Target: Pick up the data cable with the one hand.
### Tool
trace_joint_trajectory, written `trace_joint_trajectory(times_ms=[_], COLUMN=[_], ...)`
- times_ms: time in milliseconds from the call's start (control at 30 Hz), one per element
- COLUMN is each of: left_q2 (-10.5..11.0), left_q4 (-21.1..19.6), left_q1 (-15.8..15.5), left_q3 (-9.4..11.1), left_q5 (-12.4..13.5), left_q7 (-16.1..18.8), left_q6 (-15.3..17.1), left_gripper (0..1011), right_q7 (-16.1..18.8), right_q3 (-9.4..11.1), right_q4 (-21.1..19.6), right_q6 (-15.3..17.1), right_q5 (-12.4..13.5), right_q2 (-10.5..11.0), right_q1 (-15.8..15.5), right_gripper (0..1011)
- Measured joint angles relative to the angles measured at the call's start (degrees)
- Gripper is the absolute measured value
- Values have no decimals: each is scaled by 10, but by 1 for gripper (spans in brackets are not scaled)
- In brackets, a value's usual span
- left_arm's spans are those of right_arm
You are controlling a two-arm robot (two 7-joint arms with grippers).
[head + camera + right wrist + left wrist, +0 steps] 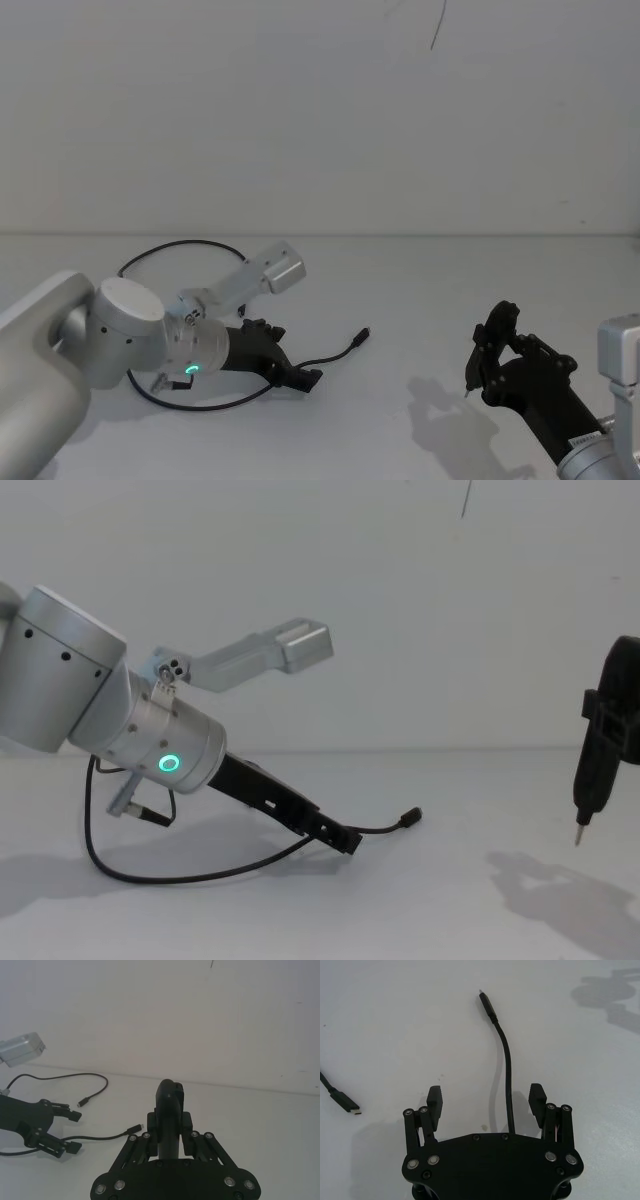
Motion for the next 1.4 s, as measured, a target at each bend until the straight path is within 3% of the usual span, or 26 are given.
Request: trace_joint_trajectory(times_ms=[200, 333, 700, 1233, 1400], left_q2=[-4, -6, -8, -9, -10], left_q4=[0, -1, -2, -3, -3], left_q1=[4, 6, 8, 9, 9], left_q3=[-2, -3, -4, -5, -5], left_q5=[4, 6, 8, 9, 9], left_q7=[8, 12, 17, 20, 20], left_q6=[9, 14, 20, 23, 24], left_gripper=[998, 935, 642, 127, 57], right_q7=[0, 0, 0, 0, 0], right_q3=[0, 0, 0, 0, 0], right_q4=[0, 0, 0, 0, 0], right_q6=[0, 0, 0, 0, 0], right_q5=[0, 0, 0, 0, 0], right_q2=[0, 0, 0, 0, 0], right_q1=[0, 0, 0, 0, 0], right_gripper=[263, 263, 263, 263, 263])
